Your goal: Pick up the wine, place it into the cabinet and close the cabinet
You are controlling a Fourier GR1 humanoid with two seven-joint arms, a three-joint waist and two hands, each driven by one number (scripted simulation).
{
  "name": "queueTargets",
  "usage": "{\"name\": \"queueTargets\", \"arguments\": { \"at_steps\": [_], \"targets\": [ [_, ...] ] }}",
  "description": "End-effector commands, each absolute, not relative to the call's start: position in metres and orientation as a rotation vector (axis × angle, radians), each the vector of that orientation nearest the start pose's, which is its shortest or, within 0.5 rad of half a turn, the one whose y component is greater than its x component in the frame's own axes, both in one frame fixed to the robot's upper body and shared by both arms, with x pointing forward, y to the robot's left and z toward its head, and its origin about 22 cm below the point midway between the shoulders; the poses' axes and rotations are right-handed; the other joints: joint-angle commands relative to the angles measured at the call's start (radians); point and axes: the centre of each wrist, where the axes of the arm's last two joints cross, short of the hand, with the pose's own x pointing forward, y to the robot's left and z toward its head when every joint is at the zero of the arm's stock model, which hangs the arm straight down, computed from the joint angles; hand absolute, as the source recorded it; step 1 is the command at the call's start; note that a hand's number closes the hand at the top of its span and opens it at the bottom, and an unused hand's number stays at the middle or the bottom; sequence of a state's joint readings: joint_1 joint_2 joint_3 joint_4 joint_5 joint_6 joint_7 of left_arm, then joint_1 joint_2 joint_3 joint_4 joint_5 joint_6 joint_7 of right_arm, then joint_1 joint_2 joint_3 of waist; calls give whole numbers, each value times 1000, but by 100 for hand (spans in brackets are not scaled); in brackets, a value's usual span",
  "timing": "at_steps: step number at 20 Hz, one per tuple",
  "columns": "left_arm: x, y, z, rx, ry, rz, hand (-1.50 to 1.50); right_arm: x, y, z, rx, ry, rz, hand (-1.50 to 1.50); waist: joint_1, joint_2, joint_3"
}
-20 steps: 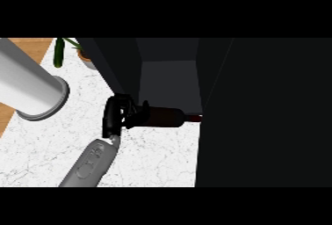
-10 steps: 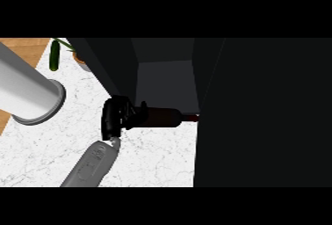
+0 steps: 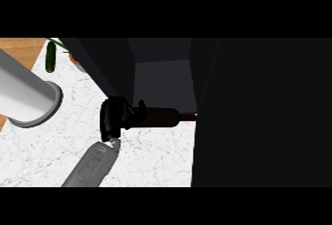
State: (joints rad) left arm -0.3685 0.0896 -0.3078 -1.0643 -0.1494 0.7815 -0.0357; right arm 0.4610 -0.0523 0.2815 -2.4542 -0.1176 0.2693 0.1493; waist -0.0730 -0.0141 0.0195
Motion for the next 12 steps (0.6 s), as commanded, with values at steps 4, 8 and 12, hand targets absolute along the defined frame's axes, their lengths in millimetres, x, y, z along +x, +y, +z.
{"name": "queueTargets", "arguments": {
  "at_steps": [4, 8, 12],
  "targets": [
    [344, 122, -19, 514, -1506, -74, 150, 96, -216, 142, 428, -1882, 241, -150, -48, 37, -21],
    [352, 123, -9, 558, -1536, -35, 150, 103, -218, 134, 430, -1876, 260, -150, -57, 42, -20],
    [354, 136, -6, 675, -1632, -187, 150, 103, -216, 136, 442, -1887, 254, -150, -71, 44, -18]
  ]
}}
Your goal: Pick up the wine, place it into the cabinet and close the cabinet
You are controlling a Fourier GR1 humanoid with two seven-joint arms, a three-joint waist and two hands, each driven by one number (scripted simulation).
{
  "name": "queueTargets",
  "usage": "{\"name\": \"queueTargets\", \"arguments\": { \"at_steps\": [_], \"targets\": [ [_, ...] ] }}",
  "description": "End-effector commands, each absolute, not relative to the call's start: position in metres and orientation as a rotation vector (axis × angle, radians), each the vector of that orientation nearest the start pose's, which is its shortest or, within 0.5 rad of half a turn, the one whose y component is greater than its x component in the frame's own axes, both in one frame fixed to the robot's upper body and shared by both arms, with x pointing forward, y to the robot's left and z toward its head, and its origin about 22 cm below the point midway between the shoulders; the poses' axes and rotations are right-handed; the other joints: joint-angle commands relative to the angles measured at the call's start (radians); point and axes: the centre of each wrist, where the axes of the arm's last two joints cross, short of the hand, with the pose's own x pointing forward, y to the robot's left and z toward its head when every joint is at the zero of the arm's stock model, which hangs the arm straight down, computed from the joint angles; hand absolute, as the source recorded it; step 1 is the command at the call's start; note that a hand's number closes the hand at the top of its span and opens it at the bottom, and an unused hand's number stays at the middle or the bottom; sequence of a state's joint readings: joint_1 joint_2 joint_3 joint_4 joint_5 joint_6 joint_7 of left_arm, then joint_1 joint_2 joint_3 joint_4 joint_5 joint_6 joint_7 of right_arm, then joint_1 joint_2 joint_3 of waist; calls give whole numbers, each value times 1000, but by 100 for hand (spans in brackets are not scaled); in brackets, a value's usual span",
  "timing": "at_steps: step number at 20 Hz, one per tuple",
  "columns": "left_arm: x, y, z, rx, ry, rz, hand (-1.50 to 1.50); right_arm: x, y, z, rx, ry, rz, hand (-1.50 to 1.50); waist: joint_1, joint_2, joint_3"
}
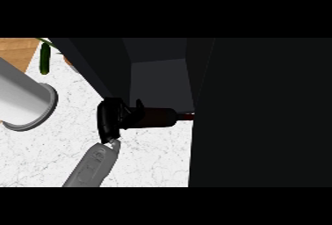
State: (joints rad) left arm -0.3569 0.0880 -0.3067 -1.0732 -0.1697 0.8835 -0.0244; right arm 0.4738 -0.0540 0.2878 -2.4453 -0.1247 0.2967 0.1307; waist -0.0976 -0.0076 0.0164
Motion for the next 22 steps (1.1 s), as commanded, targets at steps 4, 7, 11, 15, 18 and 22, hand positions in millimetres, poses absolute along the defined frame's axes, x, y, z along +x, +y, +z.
{"name": "queueTargets", "arguments": {
  "at_steps": [4, 7, 11, 15, 18, 22],
  "targets": [
    [350, 131, -11, 730, -1659, -255, 150, 104, -213, 137, 474, -1888, 247, -150, -44, 36, -15],
    [352, 130, -10, 762, -1650, -291, 150, 106, -210, 133, 474, -1885, 252, -150, -54, 36, -14],
    [351, 120, -6, 754, -1651, -270, 150, 107, -215, 131, 478, -1896, 240, -150, -51, 36, -14],
    [356, 115, 5, 769, -1639, -239, 150, 104, -211, 136, 500, -1889, 284, -150, -63, 35, -15],
    [347, 108, -9, 782, -1606, -265, 150, 107, -214, 135, 487, -1897, 290, -150, -53, 37, -14],
    [346, 115, -15, 835, -1555, -262, 150, 106, -213, 130, 493, -1868, 297, -150, -72, 40, -14]
  ]
}}
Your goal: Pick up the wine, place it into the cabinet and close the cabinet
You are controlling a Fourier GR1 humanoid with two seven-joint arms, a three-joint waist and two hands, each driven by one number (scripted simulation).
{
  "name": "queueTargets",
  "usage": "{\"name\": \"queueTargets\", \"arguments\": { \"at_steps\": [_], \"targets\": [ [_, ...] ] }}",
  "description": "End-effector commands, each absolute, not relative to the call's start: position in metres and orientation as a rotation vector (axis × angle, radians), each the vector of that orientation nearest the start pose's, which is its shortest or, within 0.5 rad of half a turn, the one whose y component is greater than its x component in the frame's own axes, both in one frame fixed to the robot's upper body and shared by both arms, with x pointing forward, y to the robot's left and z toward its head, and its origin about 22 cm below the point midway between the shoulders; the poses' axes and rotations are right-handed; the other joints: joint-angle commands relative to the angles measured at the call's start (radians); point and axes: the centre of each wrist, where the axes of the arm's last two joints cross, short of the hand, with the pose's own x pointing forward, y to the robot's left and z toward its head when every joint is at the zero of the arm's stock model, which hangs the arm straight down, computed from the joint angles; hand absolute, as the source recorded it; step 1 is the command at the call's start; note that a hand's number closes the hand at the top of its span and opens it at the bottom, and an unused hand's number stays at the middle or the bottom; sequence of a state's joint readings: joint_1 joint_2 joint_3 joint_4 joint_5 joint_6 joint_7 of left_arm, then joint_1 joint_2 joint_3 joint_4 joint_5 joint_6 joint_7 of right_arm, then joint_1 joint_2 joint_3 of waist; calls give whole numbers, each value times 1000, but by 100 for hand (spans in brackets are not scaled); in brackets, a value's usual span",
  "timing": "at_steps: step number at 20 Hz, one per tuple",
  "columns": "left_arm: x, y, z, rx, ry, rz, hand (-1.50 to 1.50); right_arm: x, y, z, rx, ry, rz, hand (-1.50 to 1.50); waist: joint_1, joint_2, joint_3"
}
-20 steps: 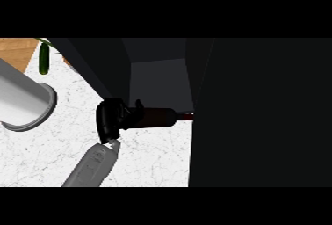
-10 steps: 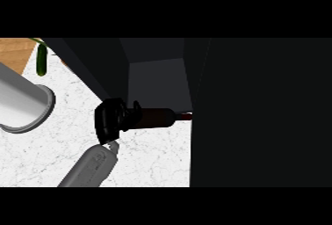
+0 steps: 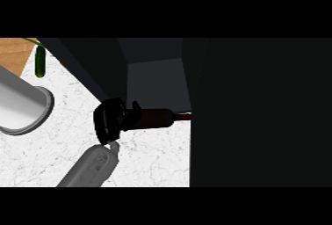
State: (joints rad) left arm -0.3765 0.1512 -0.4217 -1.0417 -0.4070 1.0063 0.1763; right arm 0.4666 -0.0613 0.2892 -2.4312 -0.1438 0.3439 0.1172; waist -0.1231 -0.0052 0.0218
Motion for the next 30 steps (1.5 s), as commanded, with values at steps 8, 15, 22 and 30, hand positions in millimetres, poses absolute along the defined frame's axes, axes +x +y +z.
{"name": "queueTargets", "arguments": {
  "at_steps": [8, 15, 22, 30],
  "targets": [
    [349, 120, -15, 947, -1554, -297, -150, 109, -214, 132, 482, -1893, 301, -150, -39, 40, -20],
    [352, 129, -15, 1003, -1476, -338, -150, 107, -216, 132, 493, -1884, 323, -150, -40, 39, -19],
    [351, 105, -4, 966, -1482, -318, -150, 107, -215, 130, 520, -1872, 307, -150, -35, 37, -22],
    [343, 83, 13, 849, -1582, -215, -150, 108, -212, 128, 525, -1860, 287, -150, -19, 36, -26]
  ]
}}
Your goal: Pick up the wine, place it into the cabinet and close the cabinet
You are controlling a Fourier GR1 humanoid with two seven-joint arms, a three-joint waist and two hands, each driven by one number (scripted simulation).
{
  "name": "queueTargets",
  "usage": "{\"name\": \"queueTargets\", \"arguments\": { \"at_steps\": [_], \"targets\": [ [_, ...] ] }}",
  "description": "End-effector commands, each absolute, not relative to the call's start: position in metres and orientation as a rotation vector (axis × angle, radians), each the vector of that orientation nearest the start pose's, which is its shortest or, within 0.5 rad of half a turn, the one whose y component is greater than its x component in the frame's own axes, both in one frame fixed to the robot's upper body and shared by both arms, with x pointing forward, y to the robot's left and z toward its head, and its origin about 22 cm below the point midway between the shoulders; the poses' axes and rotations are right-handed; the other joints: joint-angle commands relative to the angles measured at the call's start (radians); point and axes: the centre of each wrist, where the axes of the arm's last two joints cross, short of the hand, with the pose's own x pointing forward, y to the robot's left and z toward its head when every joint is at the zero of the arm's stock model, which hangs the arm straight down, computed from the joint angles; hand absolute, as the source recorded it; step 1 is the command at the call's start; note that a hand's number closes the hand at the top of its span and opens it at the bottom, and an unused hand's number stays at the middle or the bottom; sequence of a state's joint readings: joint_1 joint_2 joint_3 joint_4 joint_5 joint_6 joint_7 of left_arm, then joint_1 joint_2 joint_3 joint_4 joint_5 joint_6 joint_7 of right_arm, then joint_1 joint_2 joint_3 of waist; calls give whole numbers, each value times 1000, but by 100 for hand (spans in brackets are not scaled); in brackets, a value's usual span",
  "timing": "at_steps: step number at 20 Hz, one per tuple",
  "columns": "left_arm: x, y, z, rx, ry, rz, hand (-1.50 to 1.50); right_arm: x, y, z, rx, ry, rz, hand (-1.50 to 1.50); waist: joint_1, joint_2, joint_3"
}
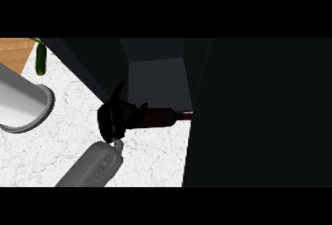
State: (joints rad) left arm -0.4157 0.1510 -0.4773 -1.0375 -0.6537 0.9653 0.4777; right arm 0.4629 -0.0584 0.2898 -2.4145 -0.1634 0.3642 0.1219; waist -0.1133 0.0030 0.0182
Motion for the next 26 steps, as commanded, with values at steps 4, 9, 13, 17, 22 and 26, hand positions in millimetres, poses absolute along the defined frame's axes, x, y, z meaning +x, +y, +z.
{"name": "queueTargets", "arguments": {
  "at_steps": [4, 9, 13, 17, 22, 26],
  "targets": [
    [339, 81, 17, 811, -1637, -146, -150, 105, -214, 132, 491, -1869, 298, -150, -14, 22, -25],
    [343, 79, 32, 763, -1679, -67, -150, 104, -213, 132, 501, -1865, 304, -150, -3, 17, -24],
    [341, 76, 42, 711, -1708, 40, -150, 100, -213, 136, 494, -1881, 276, -150, 8, 12, -25],
    [332, 73, 53, 599, -1753, 76, -150, 105, -214, 131, 482, -1856, 265, -150, 35, 8, -25],
    [323, 70, 57, 484, -1774, 88, -150, 104, -212, 137, 481, -1862, 273, -150, 50, 7, -24],
    [328, 71, 68, 412, -1819, 99, -150, 96, -209, 142, 456, -1879, 269, -150, 54, 2, -22]
  ]
}}
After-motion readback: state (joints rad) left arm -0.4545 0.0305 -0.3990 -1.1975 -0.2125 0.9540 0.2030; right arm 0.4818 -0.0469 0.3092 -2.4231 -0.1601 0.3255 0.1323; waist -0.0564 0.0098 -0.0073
